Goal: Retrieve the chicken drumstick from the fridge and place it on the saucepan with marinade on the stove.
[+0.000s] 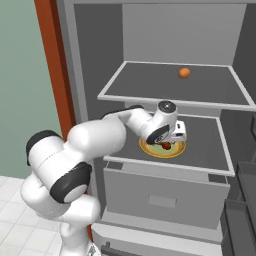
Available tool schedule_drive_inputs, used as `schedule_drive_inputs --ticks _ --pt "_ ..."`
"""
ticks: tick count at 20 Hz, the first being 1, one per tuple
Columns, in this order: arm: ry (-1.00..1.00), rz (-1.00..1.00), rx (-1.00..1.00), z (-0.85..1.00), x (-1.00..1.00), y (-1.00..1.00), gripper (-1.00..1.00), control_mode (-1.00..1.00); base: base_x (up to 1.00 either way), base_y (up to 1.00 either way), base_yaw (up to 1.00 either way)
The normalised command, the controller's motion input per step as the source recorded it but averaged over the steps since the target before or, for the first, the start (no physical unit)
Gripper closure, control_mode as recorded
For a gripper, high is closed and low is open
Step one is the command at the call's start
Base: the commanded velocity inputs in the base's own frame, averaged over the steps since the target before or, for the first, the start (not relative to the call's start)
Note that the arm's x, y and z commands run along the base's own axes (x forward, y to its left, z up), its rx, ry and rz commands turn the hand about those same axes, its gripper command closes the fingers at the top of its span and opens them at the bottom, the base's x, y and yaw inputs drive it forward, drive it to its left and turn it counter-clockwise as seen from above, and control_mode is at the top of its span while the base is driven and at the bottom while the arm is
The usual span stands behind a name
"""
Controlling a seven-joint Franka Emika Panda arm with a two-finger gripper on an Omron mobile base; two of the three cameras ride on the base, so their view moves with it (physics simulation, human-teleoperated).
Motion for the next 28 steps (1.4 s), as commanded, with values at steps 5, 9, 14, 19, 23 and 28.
schedule_drive_inputs --ticks 5,9,14,19,23,28 --pt "-0.01 0.01 0.02 -0.05 0.11 0.0 -1.0 -1.0 0.0 0.0 0.0" --pt "0.05 0.03 0.0 0.0 0.2 0.0 -1.0 -1.0 0.0 0.0 0.0" --pt "0.09 0.04 -0.01 0.0 0.34 0.01 -1.0 -1.0 0.0 0.0 0.0" --pt "0.06 0.05 0.0 -0.04 0.46 -0.05 -1.0 -1.0 0.0 0.0 0.0" --pt "0.02 0.05 0.0 -0.22 0.31 -0.09 -1.0 -1.0 0.0 0.0 0.0" --pt "0.02 0.03 0.0 -0.22 0.27 -0.1 -1.0 -1.0 0.0 0.0 0.0"
